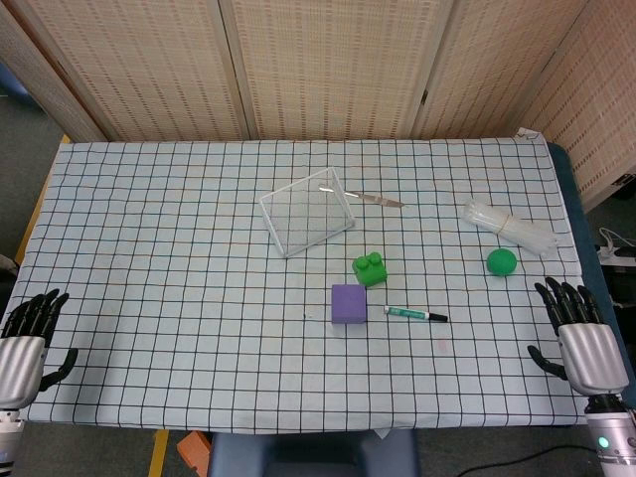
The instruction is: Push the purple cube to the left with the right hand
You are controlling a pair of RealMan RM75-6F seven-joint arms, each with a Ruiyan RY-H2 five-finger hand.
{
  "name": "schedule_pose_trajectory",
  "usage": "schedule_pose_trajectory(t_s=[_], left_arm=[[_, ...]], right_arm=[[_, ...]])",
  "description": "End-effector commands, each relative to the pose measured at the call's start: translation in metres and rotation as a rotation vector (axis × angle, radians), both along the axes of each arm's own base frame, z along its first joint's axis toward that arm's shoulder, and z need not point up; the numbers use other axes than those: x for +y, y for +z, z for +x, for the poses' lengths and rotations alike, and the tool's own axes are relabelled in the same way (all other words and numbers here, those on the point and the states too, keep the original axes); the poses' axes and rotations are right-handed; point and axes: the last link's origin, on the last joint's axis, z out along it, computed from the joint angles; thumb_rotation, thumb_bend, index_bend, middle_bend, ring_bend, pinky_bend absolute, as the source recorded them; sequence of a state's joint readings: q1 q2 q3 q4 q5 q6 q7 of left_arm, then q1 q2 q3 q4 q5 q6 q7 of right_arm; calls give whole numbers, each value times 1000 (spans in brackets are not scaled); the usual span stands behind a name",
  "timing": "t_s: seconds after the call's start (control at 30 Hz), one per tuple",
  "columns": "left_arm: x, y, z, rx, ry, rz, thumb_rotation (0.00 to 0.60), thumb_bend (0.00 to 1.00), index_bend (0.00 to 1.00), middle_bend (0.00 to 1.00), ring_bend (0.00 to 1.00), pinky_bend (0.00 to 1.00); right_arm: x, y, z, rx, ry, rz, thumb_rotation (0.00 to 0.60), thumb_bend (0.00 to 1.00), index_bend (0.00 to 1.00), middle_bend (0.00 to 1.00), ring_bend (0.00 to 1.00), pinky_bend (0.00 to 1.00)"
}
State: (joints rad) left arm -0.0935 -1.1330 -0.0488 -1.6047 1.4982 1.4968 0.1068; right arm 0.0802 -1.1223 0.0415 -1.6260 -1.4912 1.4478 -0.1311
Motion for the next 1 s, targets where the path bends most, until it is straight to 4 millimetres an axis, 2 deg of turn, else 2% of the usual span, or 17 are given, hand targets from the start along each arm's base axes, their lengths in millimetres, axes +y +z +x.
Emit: schedule_pose_trajectory(t_s=[0.03, 0.2, 0.3, 0.53, 0.67, 0.87, 1.0], left_arm=[[1, -3, 0, 5, 4, -11, 600, 376, 0, 0, 0, 102], [3, -5, -1, 3, 9, -17, 600, 375, 0, 0, 0, 103], [6, -4, -1, -8, 8, -19, 600, 375, 0, 0, 0, 104], [6, -2, -2, -41, 21, -23, 600, 374, 0, 0, 0, 119], [6, 1, -1, -64, 18, -36, 600, 370, 0, 0, 0, 120], [4, 5, -2, -91, 8, -47, 600, 370, 0, 0, 0, 120], [4, 5, -2, -96, 8, -53, 600, 371, 0, 0, 0, 120]], right_arm=[[-1, -1, -1, -3, -1, -1, 600, 151, 0, 0, 0, 0], [-9, -12, 1, -12, -19, -11, 600, 151, 0, 0, 0, 0], [-26, -26, 11, 6, -7, 23, 600, 153, 2, 7, 0, 0], [-66, -59, 42, 29, -8, 102, 600, 159, 169, 157, 0, 0], [-82, -83, 58, 21, -22, 138, 600, 165, 260, 214, 0, 0], [-92, -122, 81, 32, -6, 197, 600, 180, 332, 263, 0, 0], [-93, -131, 86, 36, -4, 207, 600, 186, 366, 286, 2, 0]])
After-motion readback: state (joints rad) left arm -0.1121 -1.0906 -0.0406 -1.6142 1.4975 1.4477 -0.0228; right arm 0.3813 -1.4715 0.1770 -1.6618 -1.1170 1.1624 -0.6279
